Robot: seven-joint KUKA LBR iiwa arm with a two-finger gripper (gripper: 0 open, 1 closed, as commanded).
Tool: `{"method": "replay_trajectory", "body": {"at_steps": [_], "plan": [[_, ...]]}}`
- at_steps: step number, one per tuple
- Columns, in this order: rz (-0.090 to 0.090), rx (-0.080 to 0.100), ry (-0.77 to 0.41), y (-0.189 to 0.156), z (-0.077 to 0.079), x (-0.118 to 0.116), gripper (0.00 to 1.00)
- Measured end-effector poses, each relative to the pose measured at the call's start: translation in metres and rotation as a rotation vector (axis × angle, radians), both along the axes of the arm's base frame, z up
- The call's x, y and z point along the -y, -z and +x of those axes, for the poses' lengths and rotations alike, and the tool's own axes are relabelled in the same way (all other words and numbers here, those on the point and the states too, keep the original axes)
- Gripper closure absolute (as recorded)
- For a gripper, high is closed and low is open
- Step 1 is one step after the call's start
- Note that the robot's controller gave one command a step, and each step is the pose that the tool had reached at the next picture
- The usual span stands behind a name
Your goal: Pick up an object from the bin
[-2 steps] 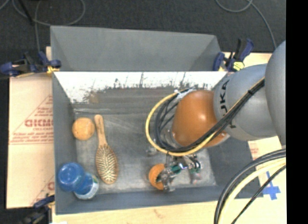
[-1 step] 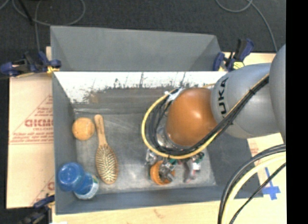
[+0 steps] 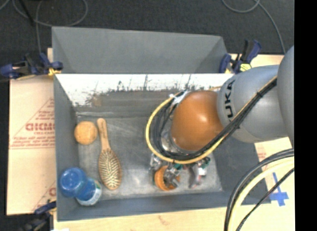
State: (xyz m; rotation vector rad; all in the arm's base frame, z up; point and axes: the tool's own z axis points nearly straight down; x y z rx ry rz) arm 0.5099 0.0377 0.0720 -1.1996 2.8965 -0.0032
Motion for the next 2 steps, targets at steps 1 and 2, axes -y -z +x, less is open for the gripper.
{"method": "replay_trajectory", "body": {"at_steps": [1, 2], "plan": [[0.000, -0.001, 0.001, -0.001, 0.000, 0.000, 1.00], [0.000, -0.008, 0.002, -0.016, -0.002, 0.000, 1.00]]}}
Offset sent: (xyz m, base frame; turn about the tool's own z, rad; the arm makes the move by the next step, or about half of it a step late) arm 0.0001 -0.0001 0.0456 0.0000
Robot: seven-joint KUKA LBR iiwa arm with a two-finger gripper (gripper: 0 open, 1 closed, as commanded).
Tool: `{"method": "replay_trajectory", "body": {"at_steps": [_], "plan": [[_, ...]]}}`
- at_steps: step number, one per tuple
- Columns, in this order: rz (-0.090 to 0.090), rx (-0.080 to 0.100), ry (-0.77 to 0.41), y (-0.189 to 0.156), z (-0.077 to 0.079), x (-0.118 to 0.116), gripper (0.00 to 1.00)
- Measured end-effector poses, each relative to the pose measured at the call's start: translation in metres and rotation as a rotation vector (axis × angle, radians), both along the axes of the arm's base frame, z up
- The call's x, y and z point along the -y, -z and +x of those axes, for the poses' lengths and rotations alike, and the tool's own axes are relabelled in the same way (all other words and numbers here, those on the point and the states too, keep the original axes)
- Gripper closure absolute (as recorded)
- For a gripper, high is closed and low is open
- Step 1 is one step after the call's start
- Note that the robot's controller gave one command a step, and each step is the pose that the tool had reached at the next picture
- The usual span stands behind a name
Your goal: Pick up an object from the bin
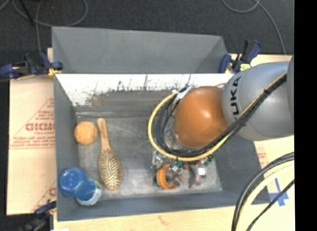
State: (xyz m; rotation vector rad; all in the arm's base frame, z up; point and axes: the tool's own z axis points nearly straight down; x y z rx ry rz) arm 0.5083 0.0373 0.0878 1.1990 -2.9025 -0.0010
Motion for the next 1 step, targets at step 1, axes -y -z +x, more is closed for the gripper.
{"method": "replay_trajectory", "body": {"at_steps": [1], "plan": [[0.001, 0.007, 0.002, -0.0121, 0.0023, 0.0001, 1.00]]}}
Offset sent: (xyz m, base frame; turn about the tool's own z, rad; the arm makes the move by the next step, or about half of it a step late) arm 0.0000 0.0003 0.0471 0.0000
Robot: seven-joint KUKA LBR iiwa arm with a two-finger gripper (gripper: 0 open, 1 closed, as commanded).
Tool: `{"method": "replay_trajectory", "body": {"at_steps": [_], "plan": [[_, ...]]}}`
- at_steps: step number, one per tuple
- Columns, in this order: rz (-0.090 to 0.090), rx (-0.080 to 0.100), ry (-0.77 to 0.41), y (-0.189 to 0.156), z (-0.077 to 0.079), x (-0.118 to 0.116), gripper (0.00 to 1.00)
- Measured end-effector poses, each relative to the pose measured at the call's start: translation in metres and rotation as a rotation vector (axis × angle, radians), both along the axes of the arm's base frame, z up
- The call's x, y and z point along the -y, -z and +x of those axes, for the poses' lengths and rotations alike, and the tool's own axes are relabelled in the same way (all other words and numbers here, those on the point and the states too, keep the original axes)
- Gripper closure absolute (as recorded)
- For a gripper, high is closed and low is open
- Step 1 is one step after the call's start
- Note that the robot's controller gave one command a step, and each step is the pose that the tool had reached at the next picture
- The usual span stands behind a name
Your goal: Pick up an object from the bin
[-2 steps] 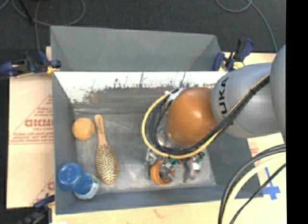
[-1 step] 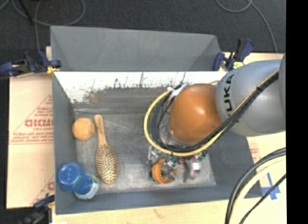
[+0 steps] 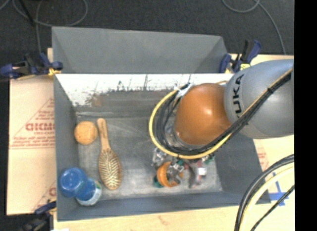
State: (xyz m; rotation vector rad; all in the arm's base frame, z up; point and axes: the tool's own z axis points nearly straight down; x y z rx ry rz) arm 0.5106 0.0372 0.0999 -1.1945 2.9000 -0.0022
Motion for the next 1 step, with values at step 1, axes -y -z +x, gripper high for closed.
{"method": "replay_trajectory", "body": {"at_steps": [1], "plan": [[0.000, -0.005, 0.001, -0.0096, -0.0015, 0.0000, 1.00]]}}
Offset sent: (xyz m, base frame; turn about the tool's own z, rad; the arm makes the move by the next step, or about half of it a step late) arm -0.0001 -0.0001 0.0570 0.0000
